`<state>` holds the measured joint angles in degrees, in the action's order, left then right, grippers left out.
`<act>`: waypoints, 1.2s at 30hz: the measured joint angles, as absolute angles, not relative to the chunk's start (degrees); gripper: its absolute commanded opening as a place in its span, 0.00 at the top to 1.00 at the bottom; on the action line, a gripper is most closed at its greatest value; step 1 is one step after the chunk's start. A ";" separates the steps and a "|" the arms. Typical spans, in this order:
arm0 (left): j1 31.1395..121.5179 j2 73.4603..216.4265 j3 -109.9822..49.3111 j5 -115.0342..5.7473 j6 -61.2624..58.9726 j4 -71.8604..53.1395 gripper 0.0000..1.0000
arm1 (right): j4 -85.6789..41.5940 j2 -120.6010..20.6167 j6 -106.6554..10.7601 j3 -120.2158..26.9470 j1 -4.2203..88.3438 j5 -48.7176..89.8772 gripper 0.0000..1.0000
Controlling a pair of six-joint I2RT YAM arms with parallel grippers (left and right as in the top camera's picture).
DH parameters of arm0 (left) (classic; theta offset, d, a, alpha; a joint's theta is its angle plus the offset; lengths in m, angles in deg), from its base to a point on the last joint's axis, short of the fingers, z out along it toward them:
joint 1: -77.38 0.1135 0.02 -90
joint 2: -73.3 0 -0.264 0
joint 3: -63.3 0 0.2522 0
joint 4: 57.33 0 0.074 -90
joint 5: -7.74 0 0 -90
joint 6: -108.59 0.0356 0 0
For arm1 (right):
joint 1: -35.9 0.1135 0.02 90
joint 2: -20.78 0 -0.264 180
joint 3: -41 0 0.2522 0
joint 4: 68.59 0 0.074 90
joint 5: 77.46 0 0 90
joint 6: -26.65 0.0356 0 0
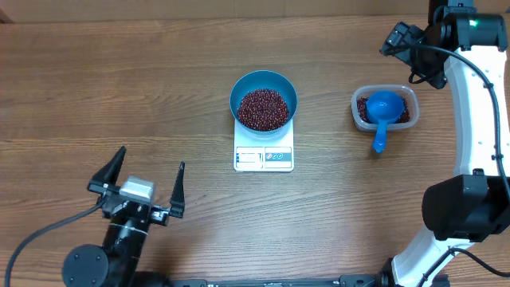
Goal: Scoop item into bowl and weigh 150g on scale
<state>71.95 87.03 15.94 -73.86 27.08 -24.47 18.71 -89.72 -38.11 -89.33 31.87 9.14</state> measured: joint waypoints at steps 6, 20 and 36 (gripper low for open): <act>73.26 79.49 25.18 -73.88 25.55 -30.09 0.00 | 18.69 -89.72 -38.11 -89.33 31.84 9.14 0.00; 74.88 74.25 34.25 -74.58 19.67 -34.59 0.00 | 18.69 -89.72 -38.11 -89.33 31.87 9.16 0.00; 74.88 74.16 48.11 -77.68 14.36 -48.65 0.00 | 18.69 -89.72 -38.11 -89.33 31.84 9.14 0.00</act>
